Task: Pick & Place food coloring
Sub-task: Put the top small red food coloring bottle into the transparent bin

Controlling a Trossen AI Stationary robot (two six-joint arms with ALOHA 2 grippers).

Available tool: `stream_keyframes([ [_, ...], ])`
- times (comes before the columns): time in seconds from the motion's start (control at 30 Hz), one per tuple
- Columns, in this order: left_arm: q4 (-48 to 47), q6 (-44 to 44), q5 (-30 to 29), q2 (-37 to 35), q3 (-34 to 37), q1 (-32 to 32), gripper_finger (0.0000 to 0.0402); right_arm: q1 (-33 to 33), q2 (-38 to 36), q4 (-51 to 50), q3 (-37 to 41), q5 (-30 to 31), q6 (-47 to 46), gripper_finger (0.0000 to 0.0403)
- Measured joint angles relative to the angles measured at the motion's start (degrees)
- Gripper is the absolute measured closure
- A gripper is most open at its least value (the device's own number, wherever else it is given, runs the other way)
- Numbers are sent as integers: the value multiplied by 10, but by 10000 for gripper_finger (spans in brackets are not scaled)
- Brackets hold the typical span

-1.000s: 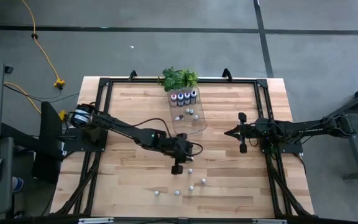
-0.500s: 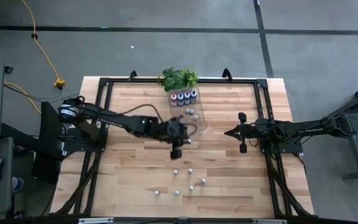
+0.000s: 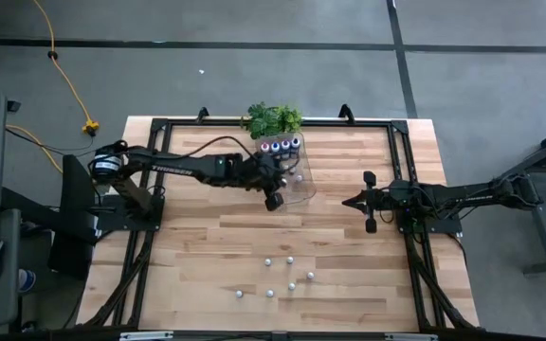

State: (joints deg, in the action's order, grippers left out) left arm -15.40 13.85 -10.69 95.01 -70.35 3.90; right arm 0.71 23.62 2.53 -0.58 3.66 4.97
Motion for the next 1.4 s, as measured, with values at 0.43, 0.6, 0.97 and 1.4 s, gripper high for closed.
stream_keyframes([
  [0.43, 17, -4, 31, 59, 1, 55, 360, 0, 0, 0, 0, 0, 0, 402],
  [0.6, 43, -6, 39, 86, 0, 62, 360, 0, 0, 0, 0, 0, 0, 402],
  [0.97, 81, -22, 44, 126, 0, 63, 360, 0, 0, -1, 0, 0, 0, 402],
  [1.4, 93, -21, 36, 131, 0, 71, 360, 0, 0, -1, 0, 0, 0, 402],
])
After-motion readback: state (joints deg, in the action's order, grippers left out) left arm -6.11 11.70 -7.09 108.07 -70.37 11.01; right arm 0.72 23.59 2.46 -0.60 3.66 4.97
